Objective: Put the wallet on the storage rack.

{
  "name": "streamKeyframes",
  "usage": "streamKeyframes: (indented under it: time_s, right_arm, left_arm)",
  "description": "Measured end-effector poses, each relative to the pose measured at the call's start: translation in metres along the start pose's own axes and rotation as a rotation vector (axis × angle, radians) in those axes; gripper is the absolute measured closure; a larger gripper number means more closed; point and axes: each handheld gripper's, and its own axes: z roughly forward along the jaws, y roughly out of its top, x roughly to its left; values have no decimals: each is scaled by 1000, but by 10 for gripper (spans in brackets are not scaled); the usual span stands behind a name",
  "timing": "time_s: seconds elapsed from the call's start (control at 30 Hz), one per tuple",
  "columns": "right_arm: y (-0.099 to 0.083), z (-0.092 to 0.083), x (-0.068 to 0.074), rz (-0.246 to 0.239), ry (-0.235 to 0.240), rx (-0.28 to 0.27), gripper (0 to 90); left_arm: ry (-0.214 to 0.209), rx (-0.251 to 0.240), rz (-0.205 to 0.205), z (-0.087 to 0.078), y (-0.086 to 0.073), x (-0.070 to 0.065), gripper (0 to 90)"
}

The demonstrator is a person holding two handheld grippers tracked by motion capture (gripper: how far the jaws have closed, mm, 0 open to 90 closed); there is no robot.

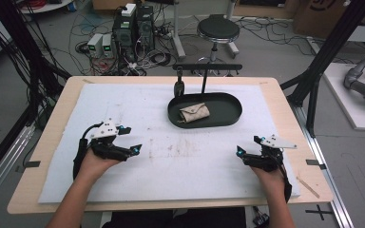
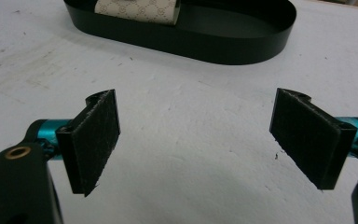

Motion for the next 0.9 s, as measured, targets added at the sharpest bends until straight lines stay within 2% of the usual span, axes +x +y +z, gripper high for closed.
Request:
streamKeyframes:
  time_s: [0.1, 0.2, 0.9]
  right_arm:
    - [-1, -1, -2, 9, -5, 7, 164]
    - [-1, 0, -1, 2, -3, 11, 164]
    - [-1, 1, 0, -11, -5, 16, 164]
  left_arm:
    - [27, -4, -17, -2, -4, 6, 201]
    - [32, 1, -18, -1, -7, 7, 201]
    - [29, 35, -17, 4, -11, 8, 201]
